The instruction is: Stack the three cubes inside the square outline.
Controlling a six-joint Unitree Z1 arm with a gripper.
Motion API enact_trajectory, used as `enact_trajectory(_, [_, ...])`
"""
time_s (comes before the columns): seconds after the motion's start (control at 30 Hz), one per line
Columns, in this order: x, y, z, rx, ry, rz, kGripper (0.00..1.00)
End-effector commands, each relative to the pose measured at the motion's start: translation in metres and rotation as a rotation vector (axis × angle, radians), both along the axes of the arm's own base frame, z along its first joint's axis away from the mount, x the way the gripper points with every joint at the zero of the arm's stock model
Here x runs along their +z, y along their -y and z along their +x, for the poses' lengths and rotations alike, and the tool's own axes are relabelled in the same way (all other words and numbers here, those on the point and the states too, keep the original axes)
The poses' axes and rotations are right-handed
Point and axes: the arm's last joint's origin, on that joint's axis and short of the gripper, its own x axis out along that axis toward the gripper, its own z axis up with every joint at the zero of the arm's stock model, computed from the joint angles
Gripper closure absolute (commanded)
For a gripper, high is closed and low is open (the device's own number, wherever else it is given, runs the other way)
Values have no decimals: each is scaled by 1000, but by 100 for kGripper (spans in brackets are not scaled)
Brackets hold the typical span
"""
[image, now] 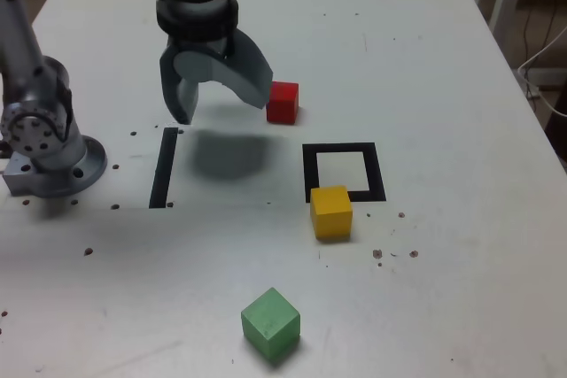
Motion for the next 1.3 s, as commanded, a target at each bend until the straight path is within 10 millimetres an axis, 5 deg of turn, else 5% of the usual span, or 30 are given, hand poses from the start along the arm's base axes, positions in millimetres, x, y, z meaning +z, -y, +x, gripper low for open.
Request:
enact_trajectory(0.0, [2,-39,35,-23,1,-17,1])
enact_trajectory(0.43, [-6,-64,70,-67,4,-24,1])
enact_trajectory(0.97, [-21,-68,75,-64,-20,-39,3])
enact_trajectory(1.27, [-35,-70,86,-70,-29,-63,14])
